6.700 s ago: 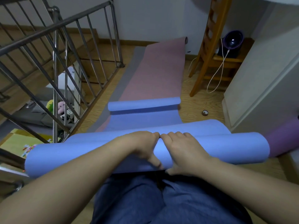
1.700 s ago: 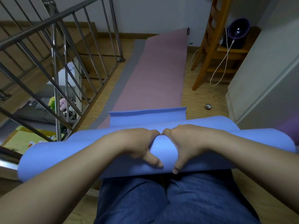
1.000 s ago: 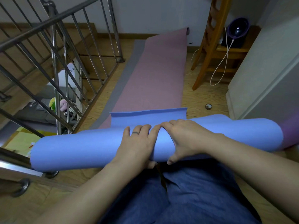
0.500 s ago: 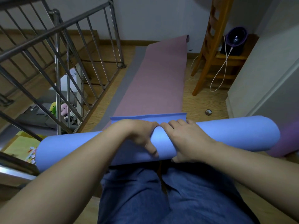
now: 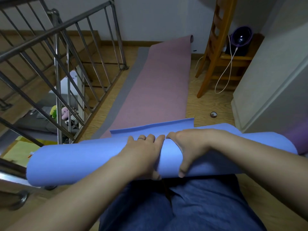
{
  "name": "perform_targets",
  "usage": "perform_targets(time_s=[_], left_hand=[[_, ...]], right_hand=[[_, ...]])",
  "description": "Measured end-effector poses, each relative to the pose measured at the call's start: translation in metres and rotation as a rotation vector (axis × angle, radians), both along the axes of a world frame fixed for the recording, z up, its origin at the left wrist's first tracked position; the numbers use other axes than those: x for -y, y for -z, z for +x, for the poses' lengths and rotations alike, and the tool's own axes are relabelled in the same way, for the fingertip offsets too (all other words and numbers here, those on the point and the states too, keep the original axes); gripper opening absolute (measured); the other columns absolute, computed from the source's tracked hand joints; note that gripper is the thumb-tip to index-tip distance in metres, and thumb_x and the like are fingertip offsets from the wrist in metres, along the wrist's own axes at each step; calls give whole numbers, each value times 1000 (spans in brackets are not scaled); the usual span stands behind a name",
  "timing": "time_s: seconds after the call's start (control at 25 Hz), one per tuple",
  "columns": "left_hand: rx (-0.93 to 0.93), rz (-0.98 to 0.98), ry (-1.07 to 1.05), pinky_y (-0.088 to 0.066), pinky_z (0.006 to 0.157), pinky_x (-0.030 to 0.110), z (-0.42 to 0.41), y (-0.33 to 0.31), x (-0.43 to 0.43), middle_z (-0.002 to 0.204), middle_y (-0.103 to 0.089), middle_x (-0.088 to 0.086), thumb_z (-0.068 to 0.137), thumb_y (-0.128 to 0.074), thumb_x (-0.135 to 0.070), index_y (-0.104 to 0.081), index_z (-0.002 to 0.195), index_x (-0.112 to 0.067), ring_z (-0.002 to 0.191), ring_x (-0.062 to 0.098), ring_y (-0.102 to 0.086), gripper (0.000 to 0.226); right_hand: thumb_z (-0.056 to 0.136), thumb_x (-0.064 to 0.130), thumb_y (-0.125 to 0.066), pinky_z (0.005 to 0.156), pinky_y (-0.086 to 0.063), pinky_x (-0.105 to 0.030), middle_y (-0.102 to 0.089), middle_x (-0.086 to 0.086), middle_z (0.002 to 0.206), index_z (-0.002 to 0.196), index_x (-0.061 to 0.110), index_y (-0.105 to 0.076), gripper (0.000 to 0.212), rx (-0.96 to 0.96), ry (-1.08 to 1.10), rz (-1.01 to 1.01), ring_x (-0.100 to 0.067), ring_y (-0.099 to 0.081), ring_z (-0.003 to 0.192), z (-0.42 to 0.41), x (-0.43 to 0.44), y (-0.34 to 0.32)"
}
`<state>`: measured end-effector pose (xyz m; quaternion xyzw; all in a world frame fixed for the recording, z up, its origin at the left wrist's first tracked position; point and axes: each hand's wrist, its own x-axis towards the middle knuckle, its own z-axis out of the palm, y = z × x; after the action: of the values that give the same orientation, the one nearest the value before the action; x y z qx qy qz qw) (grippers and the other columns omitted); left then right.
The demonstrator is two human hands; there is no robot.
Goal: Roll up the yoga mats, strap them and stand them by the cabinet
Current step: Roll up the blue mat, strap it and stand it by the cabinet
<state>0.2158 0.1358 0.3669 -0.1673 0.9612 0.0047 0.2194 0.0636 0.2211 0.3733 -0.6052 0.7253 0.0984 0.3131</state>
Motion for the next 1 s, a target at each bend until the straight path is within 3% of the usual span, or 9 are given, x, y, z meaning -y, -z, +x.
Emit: perform_targets(time_s=[0.12,0.28,0.36,0.48,0.56,0.64,0.72,0.88,1.0], left_hand=[[-104,1,-16,-34,103,46,8,9,-2,137,-41,2,63,-70,-64,-13,147,-25,123,27,-42,108],[-75,246,-94,-39,100,43,-5,6,28,133,-48,-1,58,-75,-64,-23,144,-33,122,25,-46,106],[-62,195,-100,-34,105,47,-11,6,27,137,-45,1,62,-74,-63,-20,146,-33,125,25,-44,105],[-138,-130,-28,-10,111,61,-2,15,6,145,-32,9,72,-66,-60,2,151,-24,131,29,-36,110],[-252,-262,14,-11,109,65,8,27,-1,139,-41,13,62,-72,-59,-5,153,-22,124,31,-47,119],[-336,-250,21,-15,108,65,9,29,9,132,-50,10,52,-76,-59,-18,152,-21,116,31,-54,122],[-262,-163,-29,-7,112,60,7,26,20,142,-40,4,62,-69,-61,-7,153,-24,127,27,-44,116],[-180,-101,-30,-8,114,58,-3,20,30,144,-39,1,66,-66,-63,-13,148,-27,128,26,-43,105],[-120,34,-68,-21,110,56,-13,5,35,136,-49,1,64,-71,-62,-24,143,-29,125,24,-47,98]], right_hand=[[52,59,-83,96,-44,-38,-51,4,128,137,29,-29,105,-27,25,-40,-20,-51,113,5,-4,4],[67,58,-72,107,-26,-47,-35,-6,139,149,17,-5,113,-416,-71,-358,-28,-36,126,38,-30,22],[66,58,-70,108,-23,-48,-40,-5,136,148,19,-12,108,-413,-46,-386,-29,-39,124,36,-29,23],[62,63,-73,113,-17,-52,-47,-4,131,145,21,-19,108,-291,-29,-280,-27,-44,122,14,-13,12],[59,63,-76,114,-13,-55,-48,-5,132,145,19,-22,110,-254,-39,-196,-26,-44,124,5,-2,5],[62,64,-75,114,-7,-59,-46,-6,135,148,17,-18,113,-299,-44,-209,-27,-41,127,9,1,6],[62,63,-74,112,-3,-63,-44,-13,137,150,13,-14,118,-449,-74,-310,-31,-42,125,18,-6,19],[40,48,-82,108,-8,-63,-62,-18,102,133,5,-50,107,-568,-65,-597,-36,-61,92,20,-16,44],[58,50,-75,112,1,-59,-58,-10,108,137,11,-38,96,-534,-85,-425,-31,-56,102,17,-8,19]])
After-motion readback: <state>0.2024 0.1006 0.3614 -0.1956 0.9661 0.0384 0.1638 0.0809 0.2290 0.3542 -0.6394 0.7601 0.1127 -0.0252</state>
